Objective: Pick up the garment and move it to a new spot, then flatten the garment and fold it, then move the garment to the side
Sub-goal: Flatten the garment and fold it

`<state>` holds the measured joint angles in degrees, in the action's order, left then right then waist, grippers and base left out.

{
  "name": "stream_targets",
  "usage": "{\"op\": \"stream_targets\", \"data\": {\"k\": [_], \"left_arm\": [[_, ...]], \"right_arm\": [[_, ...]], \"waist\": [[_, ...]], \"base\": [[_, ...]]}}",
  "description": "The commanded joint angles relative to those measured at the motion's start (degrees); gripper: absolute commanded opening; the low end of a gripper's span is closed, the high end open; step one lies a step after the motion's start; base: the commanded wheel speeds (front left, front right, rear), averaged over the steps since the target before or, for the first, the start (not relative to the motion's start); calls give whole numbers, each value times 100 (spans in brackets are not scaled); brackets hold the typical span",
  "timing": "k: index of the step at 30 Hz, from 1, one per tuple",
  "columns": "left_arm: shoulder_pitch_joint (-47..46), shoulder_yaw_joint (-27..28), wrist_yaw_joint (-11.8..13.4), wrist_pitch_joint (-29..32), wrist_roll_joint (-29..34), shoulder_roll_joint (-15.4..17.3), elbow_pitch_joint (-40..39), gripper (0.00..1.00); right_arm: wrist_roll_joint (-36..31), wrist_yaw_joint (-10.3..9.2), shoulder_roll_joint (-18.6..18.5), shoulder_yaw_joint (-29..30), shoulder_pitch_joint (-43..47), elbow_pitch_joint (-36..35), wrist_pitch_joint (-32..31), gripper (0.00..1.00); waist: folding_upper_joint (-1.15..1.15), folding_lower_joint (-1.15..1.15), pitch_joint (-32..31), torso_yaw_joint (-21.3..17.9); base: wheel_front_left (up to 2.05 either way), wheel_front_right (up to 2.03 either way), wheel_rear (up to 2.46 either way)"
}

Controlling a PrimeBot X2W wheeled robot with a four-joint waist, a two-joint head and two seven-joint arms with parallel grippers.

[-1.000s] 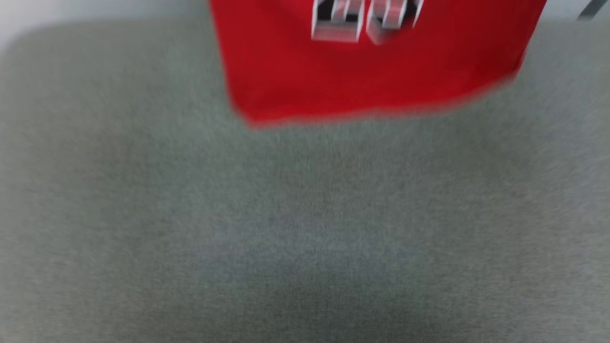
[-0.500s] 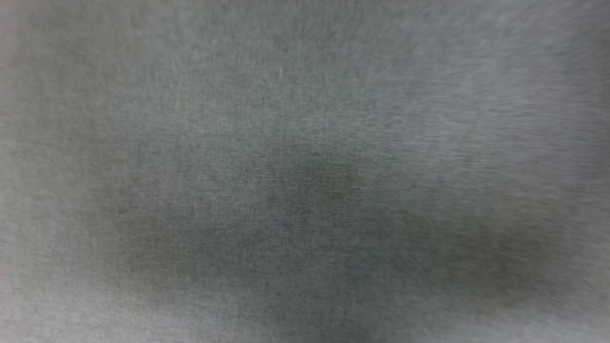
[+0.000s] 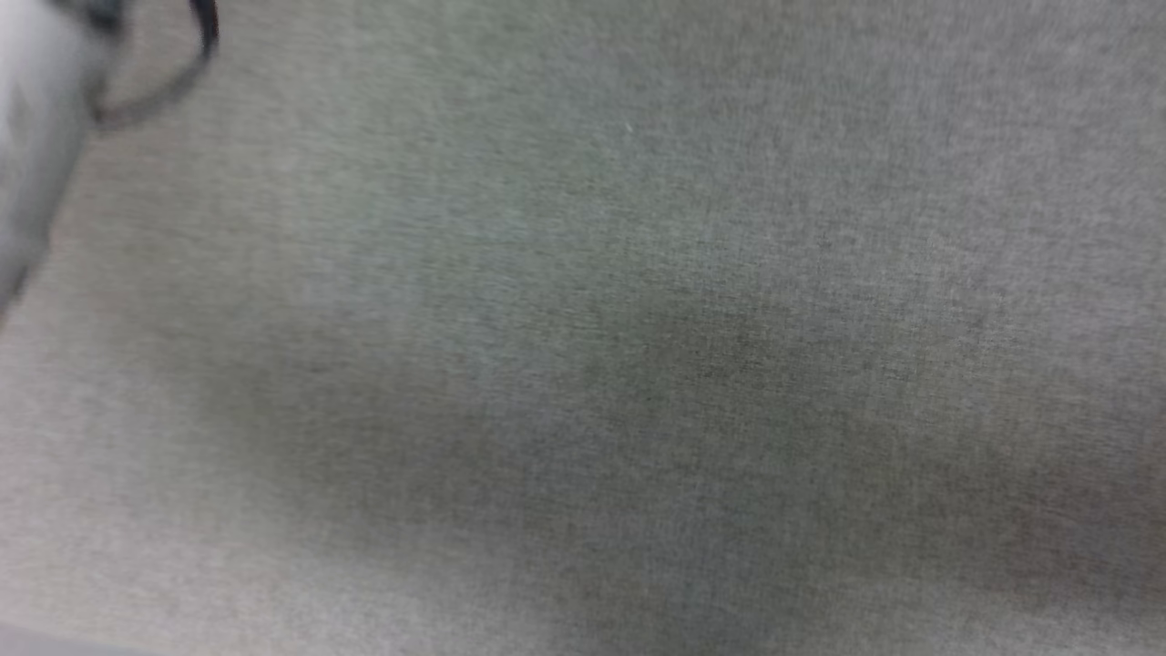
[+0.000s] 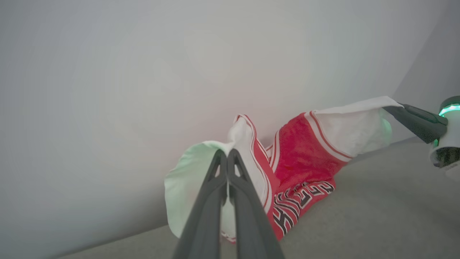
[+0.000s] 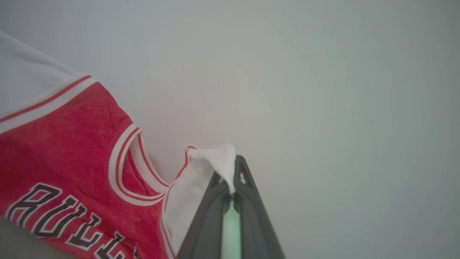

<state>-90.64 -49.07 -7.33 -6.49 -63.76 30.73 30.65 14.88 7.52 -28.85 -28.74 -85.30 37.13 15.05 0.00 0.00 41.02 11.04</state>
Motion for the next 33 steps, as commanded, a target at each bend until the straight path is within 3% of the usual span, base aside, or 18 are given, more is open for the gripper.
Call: {"op": "stream_targets", "data": {"k": [1, 6, 11, 19, 25, 29, 33], "left_arm": [[304, -106, -18, 37, -123, 128, -135, 0], [1308, -466, -19, 170, -574, 801, -853, 0], [2514, -785, -19, 34, -834, 1489, -1587, 0], [4439, -1182, 519, -555, -992, 2376, -2707, 0], [5672, -1180, 1002, -832, -1123, 2719, -3186, 0], [6421, -836, 1261, -870, -1235, 2742, -3288, 0], [6990, -524, 1367, -861, -1208, 2689, -3339, 0]], "right_arm": [[164, -6, -128, -56, 336, -102, -1, 0], [860, -6, -616, -21, 1641, -710, -86, 0], [1268, -6, -825, 400, 3282, -1228, -164, 0], [1412, -6, -889, 864, 5779, -1908, -514, 0], [1512, -6, -968, 1048, 7100, -2373, -963, 0], [1605, -6, -1043, 1185, 7748, -2654, -1285, 0], [1727, -6, -1040, 1415, 8177, -2801, -1506, 0]], "waist": [[0, 0, -689, -45], [0, 0, -1343, -198], [0, 0, -1936, -404], [0, 0, -2641, -633], [0, 0, -2949, -704], [0, 0, -3067, -729], [0, 0, -3127, -726]], "base": [[0, 0, 0], [0, 0, 0], [0, 0, 0], [0, 0, 0], [0, 0, 0], [0, 0, 0], [0, 0, 0]]}}
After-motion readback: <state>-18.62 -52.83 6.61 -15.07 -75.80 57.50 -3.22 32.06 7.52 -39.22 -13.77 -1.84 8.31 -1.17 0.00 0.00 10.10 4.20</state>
